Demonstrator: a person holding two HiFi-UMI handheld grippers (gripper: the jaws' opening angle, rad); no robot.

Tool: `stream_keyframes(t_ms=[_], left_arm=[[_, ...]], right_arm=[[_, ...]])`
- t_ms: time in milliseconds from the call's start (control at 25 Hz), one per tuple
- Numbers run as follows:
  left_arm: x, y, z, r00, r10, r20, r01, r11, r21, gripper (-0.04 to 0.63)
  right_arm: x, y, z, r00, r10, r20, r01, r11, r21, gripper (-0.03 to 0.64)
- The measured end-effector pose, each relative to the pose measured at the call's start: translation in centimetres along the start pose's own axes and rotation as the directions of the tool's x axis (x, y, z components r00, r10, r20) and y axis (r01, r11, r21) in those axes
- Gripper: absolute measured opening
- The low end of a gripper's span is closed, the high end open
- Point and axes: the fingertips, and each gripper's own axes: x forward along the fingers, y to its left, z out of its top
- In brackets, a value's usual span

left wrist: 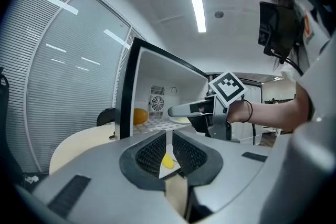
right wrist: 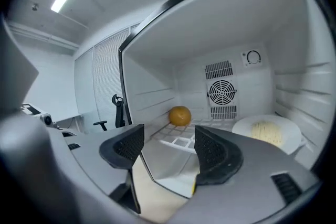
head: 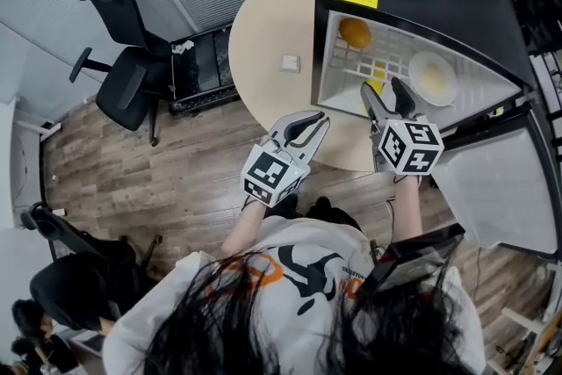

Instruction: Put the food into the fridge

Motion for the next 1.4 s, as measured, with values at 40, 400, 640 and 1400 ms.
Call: stream_keyframes(t_ms=[40, 400, 640, 1400], left_arm=[[0.0, -0.2, 0.0, 1.000, -0.014, 0.000, 0.014, 1.000, 0.002, 0.034], [0.0, -2.2, 0.1, 0.990, -0.143, -0.002, 0.143, 0.989, 0.021, 0.034], [-1.5, -3.3, -0.5, 0.972, -0.233, -0.019, 0.234, 0.972, 0.038, 0.034], [-4.3, -6.9, -1.8, 0.908, -0.418, -0.024, 0.419, 0.907, 0.043, 0.034]], right_arm=[[-0.6, 0.0, -0.2, 1.000, -0.014, 0.011, 0.014, 1.000, 0.022, 0.310], [-5.1, 1.0, -2.4, 0.988, -0.144, 0.056, 0.133, 0.977, 0.168, 0.265], [-7.5, 3.0, -3.6, 0.971, -0.223, 0.084, 0.199, 0.952, 0.231, 0.146], [-13.6, 7.2, -9.0, 0.927, -0.374, 0.029, 0.350, 0.891, 0.288, 0.050]])
